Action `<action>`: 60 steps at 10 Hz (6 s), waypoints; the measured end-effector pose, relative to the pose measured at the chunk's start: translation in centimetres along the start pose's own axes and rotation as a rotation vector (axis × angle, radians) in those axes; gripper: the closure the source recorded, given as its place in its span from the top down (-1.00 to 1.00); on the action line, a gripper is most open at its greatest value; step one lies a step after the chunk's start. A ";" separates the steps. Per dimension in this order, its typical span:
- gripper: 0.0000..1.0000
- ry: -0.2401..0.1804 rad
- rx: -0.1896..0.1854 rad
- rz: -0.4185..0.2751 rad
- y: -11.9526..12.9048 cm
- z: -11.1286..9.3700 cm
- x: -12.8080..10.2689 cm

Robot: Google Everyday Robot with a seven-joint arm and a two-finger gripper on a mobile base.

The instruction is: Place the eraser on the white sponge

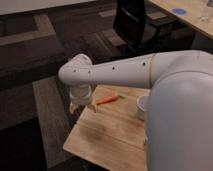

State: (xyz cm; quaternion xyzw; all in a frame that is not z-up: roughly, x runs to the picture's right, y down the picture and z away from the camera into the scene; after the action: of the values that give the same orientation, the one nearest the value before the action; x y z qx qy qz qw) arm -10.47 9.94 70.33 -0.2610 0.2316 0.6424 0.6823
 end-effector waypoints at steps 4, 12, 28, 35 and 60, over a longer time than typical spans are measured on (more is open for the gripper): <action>0.30 0.000 0.000 0.000 0.0 0.0 0.0; 0.30 0.000 0.000 0.000 0.0 0.0 0.0; 0.30 -0.102 0.085 0.161 -19.3 -2.9 2.1; 0.30 -0.103 0.080 0.159 -19.1 -2.8 2.0; 0.30 0.080 0.250 -0.109 -46.0 -4.9 11.1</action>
State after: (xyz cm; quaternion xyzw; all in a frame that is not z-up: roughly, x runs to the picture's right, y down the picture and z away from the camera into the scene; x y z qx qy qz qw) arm 36.22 13.33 62.10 -0.2116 0.3224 0.5598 0.7334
